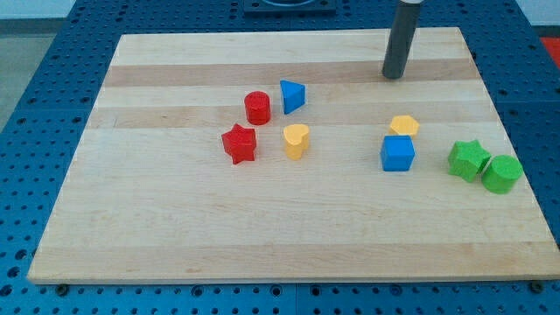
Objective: Place your hand to the right of the yellow hexagon
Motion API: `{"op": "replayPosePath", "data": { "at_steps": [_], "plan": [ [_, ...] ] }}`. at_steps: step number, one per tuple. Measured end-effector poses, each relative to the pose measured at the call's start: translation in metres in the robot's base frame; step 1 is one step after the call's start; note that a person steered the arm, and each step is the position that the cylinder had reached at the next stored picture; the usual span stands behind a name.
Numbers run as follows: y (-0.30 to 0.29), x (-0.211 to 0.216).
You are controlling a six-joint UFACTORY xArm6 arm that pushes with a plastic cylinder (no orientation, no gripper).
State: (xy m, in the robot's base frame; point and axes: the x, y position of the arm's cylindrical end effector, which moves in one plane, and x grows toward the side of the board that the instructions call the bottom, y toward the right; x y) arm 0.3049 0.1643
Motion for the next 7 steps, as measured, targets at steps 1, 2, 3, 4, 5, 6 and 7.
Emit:
{"op": "replayPosePath", "data": {
  "at_steps": [1,2,3,4,5,6,7],
  "plan": [
    [0.007,0.010],
    [0.013,0.026],
    [0.025,0.045],
    [0.032,0.066],
    [0.035,0.088],
    [0.035,0.104],
    [0.035,0.121]
  ]
}}
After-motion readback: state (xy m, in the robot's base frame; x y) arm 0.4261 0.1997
